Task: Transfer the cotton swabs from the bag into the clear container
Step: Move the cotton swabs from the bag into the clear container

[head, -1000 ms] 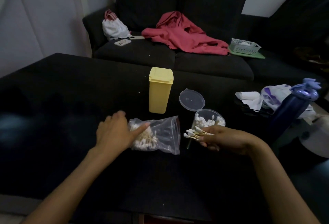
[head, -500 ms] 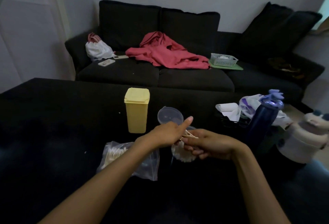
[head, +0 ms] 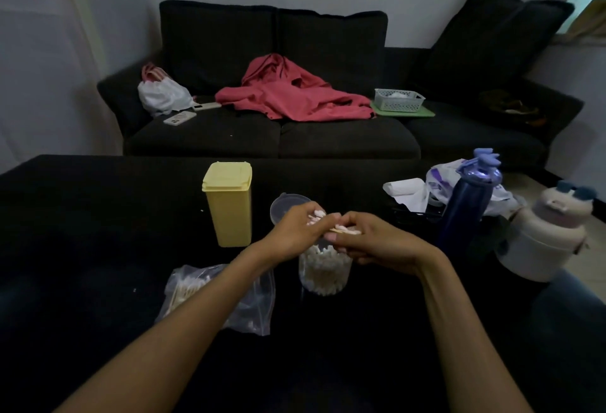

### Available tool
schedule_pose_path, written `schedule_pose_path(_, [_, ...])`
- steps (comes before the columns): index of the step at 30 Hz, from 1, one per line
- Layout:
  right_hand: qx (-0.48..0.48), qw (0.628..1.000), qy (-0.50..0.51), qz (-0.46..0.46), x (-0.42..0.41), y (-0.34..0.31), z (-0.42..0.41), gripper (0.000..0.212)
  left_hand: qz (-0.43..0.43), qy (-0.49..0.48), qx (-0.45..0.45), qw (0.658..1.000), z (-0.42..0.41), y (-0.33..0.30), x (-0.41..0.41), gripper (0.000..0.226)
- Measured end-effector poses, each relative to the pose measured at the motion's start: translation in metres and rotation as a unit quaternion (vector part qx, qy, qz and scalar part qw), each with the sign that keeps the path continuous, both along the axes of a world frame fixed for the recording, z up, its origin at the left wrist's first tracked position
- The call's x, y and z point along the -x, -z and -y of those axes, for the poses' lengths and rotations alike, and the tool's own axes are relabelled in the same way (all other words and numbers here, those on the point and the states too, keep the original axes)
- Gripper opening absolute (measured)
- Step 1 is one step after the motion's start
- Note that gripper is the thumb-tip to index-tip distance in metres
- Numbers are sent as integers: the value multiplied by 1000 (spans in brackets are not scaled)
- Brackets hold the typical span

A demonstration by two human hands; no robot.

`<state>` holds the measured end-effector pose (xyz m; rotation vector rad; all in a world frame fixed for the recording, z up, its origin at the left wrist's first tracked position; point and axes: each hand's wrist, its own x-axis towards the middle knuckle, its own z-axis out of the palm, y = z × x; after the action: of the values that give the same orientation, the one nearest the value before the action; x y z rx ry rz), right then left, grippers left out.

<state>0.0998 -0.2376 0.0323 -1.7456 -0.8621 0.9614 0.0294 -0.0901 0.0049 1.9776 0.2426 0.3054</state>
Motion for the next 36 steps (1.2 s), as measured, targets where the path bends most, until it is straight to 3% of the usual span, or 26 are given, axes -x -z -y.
schedule_pose_path(6, [-51, 995, 86, -24, -3, 4, -1, 25, -27, 14, 54, 998, 6, -7, -2, 19])
schedule_pose_path(11, [-76, 984, 160, 23, -3, 12, -13, 35, -38, -69, 37, 996, 12, -10, -8, 23])
schedule_pose_path(18, [-115, 975, 184, 53, 1, 15, -17, 32, -101, -97, 91, 986, 9, -15, -7, 68])
schedule_pose_path(24, [-106, 975, 189, 53, -4, 21, -18, 31, -124, -72, 145, 979, 4, -17, -2, 30])
schedule_pose_path(29, [-96, 964, 232, 93, 1, 25, -26, 30, -93, -123, 196, 969, 15, -15, -12, 31])
schedule_pose_path(34, [-126, 935, 304, 132, 3, 27, -31, 30, -109, -77, 274, 952, 35, -27, -13, 24])
schedule_pose_path(36, [-124, 929, 319, 137, 2, 27, -30, 27, -128, -61, 255, 957, 34, -30, -11, 35])
